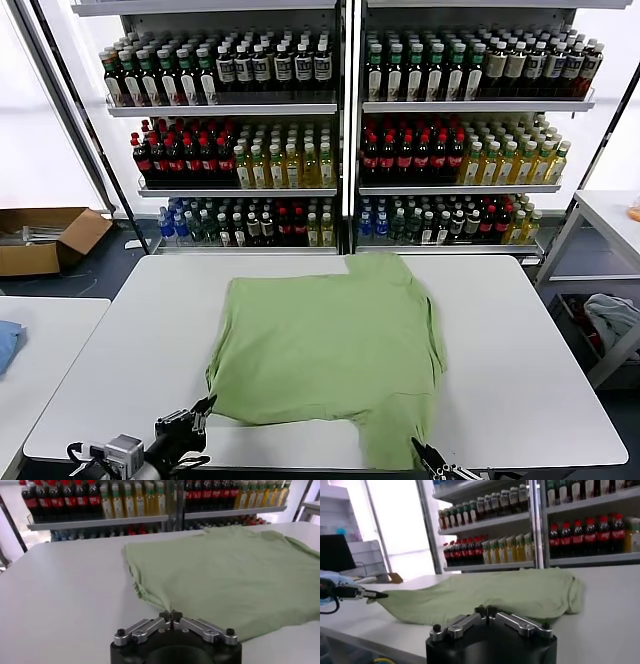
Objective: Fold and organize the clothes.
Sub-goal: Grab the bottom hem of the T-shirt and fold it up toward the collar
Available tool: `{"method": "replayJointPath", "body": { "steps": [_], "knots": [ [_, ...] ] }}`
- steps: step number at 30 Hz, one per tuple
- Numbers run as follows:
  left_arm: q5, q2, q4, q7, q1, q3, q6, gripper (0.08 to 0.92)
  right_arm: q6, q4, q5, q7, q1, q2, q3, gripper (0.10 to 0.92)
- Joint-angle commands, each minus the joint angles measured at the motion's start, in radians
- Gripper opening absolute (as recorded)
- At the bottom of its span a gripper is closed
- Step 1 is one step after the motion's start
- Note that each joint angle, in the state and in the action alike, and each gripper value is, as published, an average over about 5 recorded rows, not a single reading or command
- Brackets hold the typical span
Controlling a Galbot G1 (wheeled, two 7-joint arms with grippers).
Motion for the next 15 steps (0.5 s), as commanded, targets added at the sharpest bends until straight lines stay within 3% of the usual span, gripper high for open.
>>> {"method": "replayJointPath", "body": {
  "steps": [1, 15],
  "knots": [
    [-0.064, 0.068, -0.025, -0.019, -0.008, 0.011, -0.007, 0.084, 0.010, -0.003, 0.104, 0.010, 0.042, -0.008, 0.004, 0.106],
    [-0.315, 0.092, 0.180, -0.039, -0.364, 0.063, -0.074, 0.084, -0.107, -0.119, 0.179, 0.129, 0.478, -0.046, -0.042, 0.106]
  ]
}}
